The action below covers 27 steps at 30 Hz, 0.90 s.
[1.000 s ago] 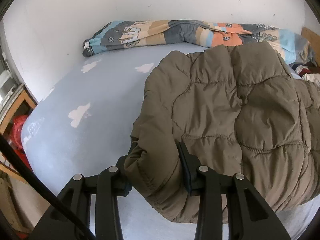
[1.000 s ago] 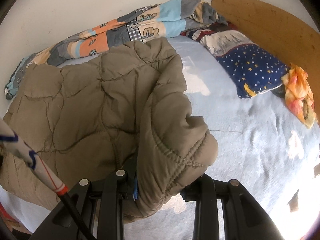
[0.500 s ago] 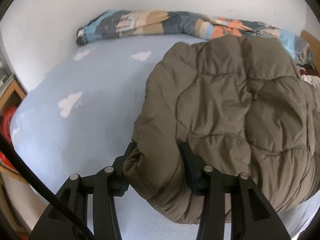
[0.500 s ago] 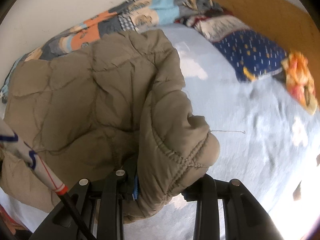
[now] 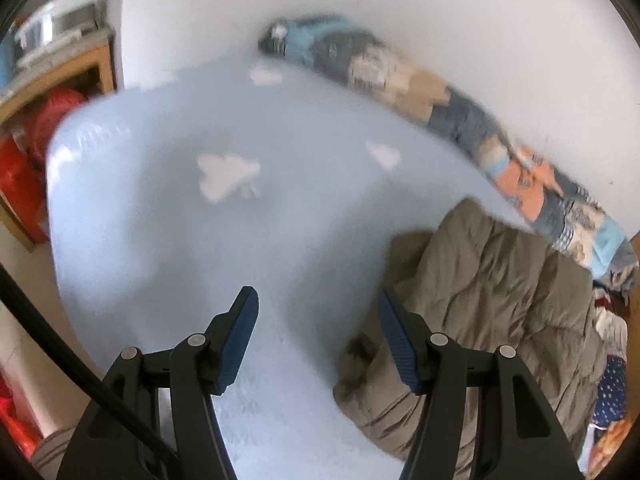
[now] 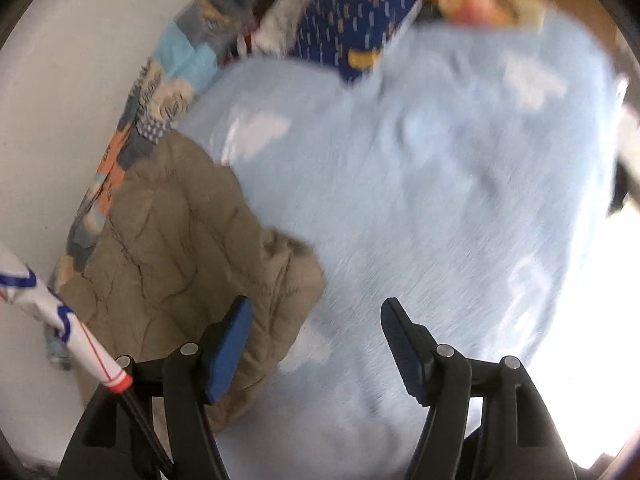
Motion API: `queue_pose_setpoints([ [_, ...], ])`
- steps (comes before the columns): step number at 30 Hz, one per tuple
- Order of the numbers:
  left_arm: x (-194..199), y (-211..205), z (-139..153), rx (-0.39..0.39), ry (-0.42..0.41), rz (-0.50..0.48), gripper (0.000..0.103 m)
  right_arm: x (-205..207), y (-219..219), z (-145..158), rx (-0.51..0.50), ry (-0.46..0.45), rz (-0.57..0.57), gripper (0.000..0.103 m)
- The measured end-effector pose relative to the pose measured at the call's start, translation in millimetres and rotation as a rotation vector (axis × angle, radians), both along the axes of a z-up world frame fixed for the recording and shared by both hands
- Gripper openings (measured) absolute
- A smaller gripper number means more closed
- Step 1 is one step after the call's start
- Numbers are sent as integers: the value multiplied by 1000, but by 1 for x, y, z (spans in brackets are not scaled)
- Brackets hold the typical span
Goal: Fold large clothes
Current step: 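Fold the lifted side over the jacket with both grippers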
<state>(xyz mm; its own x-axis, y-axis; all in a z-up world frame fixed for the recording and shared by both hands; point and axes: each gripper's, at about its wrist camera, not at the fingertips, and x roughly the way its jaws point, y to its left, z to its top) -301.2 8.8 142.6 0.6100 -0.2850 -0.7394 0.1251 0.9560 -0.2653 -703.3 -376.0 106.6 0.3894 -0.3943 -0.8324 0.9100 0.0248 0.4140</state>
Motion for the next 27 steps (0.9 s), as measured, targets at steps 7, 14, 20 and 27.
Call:
queue_pose_setpoints([
  [7, -69, -98, 27, 156, -281, -378, 61, 94, 46, 49, -355, 65, 390, 71],
  [14, -110, -211, -14, 371, -348, -721, 61, 172, 42, 27, -353, 178, 541, 70],
  [20, -50, -235, -54, 385, -82, -681, 70, 193, -7, -26, -136, 215, 541, 78],
  [27, -32, -218, -6, 234, -124, -663, 68, 191, -18, 13, -209, 165, 513, 68],
])
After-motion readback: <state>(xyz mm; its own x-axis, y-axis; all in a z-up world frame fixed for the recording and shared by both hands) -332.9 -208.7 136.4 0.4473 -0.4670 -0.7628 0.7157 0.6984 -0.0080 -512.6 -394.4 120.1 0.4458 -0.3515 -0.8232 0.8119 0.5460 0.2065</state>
